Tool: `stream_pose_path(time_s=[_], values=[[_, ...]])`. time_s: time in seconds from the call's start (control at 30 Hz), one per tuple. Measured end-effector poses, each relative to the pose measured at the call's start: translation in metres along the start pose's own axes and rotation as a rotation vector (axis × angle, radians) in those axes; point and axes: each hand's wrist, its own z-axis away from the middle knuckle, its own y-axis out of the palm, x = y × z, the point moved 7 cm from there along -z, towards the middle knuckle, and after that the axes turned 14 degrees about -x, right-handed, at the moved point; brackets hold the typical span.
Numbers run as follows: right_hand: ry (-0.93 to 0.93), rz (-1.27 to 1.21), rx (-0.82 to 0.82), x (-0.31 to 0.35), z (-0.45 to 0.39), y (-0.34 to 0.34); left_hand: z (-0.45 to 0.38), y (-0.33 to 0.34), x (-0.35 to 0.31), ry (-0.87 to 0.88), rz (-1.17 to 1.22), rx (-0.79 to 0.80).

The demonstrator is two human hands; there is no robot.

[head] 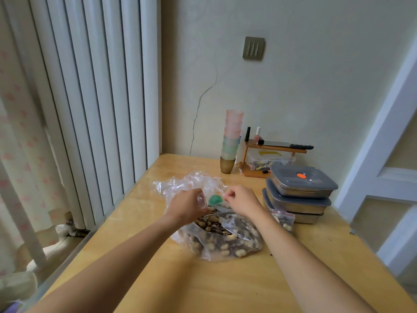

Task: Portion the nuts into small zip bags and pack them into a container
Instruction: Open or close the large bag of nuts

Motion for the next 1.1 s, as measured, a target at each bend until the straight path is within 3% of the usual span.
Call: stream_pose_path(time_s=[0.2, 0.37, 0.5, 0.67, 0.8, 1.0, 1.1], values=[[-0.089, 0.414, 0.084, -0.029, 0.01, 0.018, 0.001, 0.007, 0.002, 0.021, -0.014, -0.019], [-0.215, 0.585, 0.071, -0.024, 0.006, 0.022, 0.001, 0.01, 0.003, 0.03, -0.001, -0.02], [-0.235, 0.609, 0.153, -0.018, 0.007, 0.017, 0.003, 0.008, 0.003, 0.043, 0.032, -0.014], [-0.209, 0.414, 0.263, -0.001, 0.001, -0.006, 0.007, 0.003, 0.013, 0.016, 0.066, -0.002], [-0.006, 0.272, 0.511, 0.012, 0.006, -0.029, 0.011, 0.0, 0.016, 0.019, 0.071, 0.002], [0.261, -0.273, 0.445, 0.024, 0.014, -0.063, 0.015, -0.008, 0.019, 0.009, 0.059, 0.009], [0.366, -0.685, 0.413, 0.033, 0.016, -0.069, 0.017, -0.006, 0.027, -0.026, 0.02, 0.033]])
